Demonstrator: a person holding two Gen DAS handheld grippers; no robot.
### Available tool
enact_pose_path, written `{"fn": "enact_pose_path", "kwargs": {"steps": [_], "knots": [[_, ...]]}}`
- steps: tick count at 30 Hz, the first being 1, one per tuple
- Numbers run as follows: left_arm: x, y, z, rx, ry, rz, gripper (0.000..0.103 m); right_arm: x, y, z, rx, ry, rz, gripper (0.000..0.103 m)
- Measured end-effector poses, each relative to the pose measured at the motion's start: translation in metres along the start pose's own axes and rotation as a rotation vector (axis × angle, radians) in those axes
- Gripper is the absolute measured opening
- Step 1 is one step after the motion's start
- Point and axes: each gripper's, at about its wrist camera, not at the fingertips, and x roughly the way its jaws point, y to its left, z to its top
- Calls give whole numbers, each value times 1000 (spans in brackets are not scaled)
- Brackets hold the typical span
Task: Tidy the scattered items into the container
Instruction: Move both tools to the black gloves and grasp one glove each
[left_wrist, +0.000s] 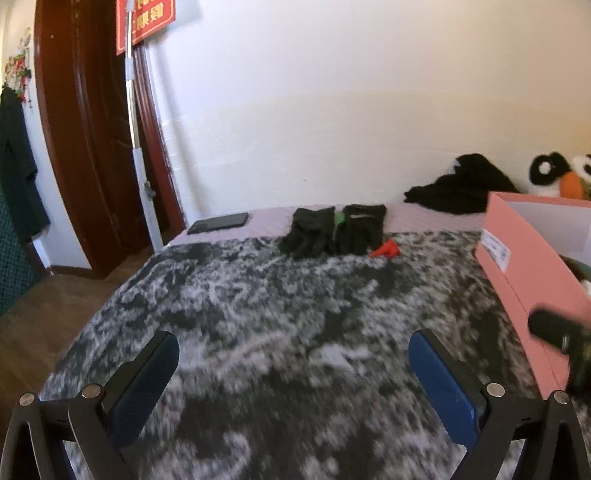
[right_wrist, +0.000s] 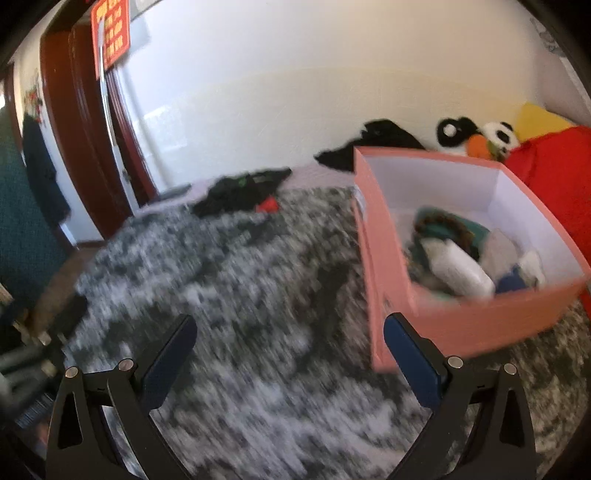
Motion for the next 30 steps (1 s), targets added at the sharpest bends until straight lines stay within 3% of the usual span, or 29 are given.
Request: {"fn": "enact_pose_path", "kwargs": {"steps": [8,16,20,28,29,30], "knots": [[107,21,57,33,0,27,103,80,32,101,40,9,61,103],[239,21,90,26,26,16,103,230,37,160,88,137,36,103],[293,17,98,17,55,-1,103,297,30,171,150,192,50,103],[386,6,102,-45,156,-60,103,380,38,173,166,266,87,103],[394,4,100,-48,166,-65,103,390,39,173,168,275,92,97],[402,3,99,-50,176,-70,103,401,41,174,170,284,97,85]]}}
